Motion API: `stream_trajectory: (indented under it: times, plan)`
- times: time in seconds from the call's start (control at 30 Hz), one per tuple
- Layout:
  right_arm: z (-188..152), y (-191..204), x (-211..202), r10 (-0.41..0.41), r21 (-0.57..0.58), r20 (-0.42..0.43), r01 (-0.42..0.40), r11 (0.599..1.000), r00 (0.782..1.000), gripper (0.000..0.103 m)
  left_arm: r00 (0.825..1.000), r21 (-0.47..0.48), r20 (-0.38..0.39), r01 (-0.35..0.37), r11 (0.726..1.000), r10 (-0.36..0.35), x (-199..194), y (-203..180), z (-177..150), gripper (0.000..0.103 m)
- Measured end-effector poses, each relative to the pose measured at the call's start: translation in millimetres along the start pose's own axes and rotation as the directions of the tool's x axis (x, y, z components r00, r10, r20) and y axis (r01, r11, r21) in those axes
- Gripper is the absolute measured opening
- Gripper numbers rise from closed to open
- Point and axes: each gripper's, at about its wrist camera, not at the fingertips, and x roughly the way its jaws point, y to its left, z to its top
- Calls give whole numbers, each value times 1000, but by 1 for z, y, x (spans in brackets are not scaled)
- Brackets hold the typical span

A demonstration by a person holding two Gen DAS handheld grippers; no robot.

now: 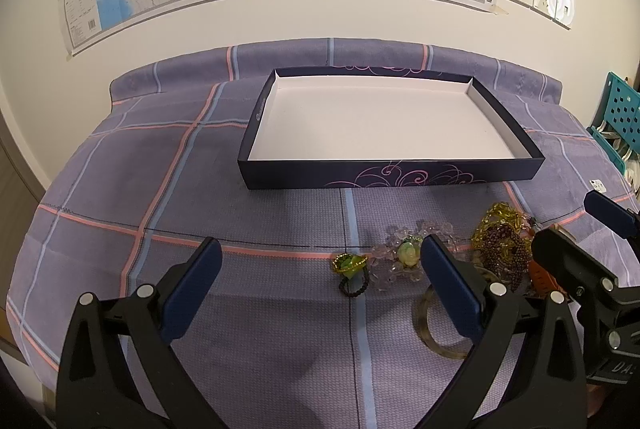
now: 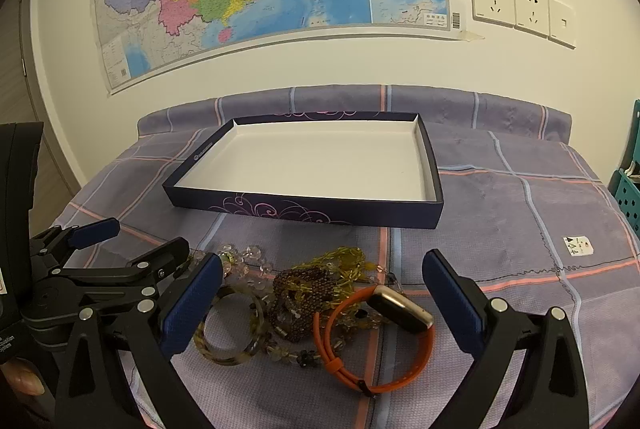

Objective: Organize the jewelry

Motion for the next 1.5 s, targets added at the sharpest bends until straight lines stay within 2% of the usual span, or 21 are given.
stream_trajectory:
  times: [1.5]
  plan:
    - [-2,1,1,9,1,-6,-9,1000,1000,97,1000,-1,-3,20,1000,-20,0,-2,-2,98]
